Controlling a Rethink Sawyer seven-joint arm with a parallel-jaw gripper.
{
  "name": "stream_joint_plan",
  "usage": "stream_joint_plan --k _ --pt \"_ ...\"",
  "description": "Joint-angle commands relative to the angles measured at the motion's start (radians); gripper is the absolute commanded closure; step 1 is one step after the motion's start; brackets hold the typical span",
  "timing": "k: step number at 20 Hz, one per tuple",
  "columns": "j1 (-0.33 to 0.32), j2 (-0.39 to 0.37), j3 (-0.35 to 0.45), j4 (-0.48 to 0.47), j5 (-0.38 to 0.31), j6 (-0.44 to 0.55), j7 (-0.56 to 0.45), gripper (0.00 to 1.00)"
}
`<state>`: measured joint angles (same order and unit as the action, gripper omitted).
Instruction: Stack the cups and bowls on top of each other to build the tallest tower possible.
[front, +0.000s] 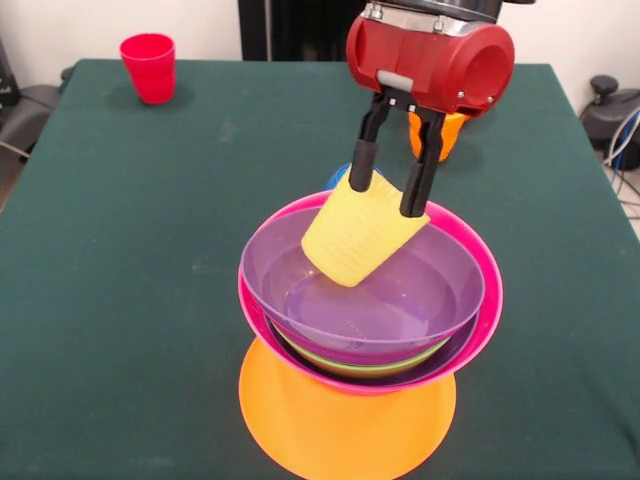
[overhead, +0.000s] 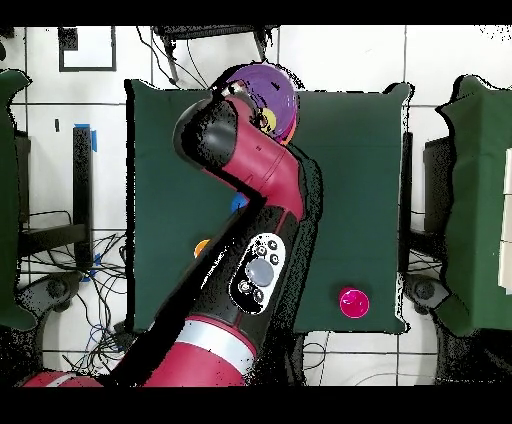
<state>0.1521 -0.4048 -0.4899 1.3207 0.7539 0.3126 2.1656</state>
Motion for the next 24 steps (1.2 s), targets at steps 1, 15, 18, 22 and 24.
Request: stream_joint_plan --k 1,15,18,22,24 --pt "0.041 0.024 0.103 0.092 0.03 -0.006 0.275 0.0" --pt "0.074 -0.008 0.078 0.153 0.036 0.01 0.312 0.0" --pt "0.063 -0.013 0.098 0.17 0.03 -0.012 0.305 0.0" --pt "0.05 -0.023 0.12 0.196 0.022 -0.051 0.293 0.0" --pt "0.041 -0.025 0.133 0.204 0.019 -0.073 0.285 0.0"
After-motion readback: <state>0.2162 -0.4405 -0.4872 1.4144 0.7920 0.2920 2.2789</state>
